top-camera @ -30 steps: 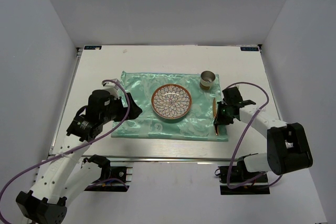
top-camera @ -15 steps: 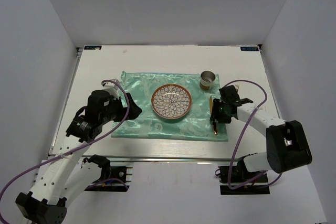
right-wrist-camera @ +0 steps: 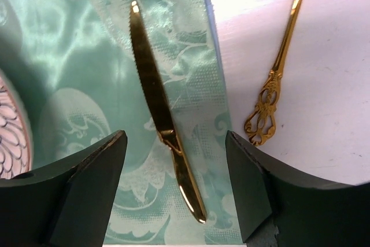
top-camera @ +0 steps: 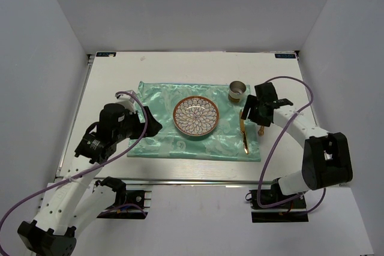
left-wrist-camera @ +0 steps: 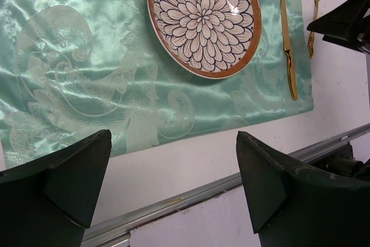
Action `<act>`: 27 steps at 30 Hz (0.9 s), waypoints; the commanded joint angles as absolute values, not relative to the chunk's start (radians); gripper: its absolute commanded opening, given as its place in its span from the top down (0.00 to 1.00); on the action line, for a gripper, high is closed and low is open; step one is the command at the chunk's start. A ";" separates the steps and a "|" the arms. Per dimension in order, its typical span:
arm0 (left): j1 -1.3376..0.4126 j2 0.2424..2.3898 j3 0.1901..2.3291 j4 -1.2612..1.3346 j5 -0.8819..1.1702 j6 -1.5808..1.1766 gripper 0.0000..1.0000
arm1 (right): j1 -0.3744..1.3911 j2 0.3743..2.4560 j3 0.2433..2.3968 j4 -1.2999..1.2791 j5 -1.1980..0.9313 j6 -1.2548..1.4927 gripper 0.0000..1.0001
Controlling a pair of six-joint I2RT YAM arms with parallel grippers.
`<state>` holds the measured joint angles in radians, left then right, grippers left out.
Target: Set the dinner table for one person
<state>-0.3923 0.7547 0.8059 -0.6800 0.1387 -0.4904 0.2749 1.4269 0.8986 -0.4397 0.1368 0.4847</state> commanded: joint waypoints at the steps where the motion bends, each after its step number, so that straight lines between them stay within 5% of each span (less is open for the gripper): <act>1: -0.397 0.729 0.798 -0.673 0.133 -0.491 0.02 | 0.268 1.451 0.936 -0.446 0.205 0.522 0.26; 17: -0.397 0.733 0.796 -0.667 0.150 -0.488 0.02 | 0.046 1.743 1.091 -0.446 0.219 0.466 0.39; 22: -0.397 0.733 0.796 -0.667 0.152 -0.486 0.02 | 0.017 1.831 1.117 -0.433 0.189 0.445 0.60; 23: -0.397 0.735 0.796 -0.667 0.150 -0.488 0.02 | 0.020 1.841 1.118 -0.434 0.190 0.440 0.73; 24: -0.397 0.735 0.796 -0.669 0.147 -0.489 0.02 | 0.017 1.847 1.118 -0.434 0.192 0.439 1.00; 27: -0.397 0.736 0.798 -0.670 0.140 -0.489 0.02 | 0.014 1.809 1.112 -0.437 0.205 0.456 1.00</act>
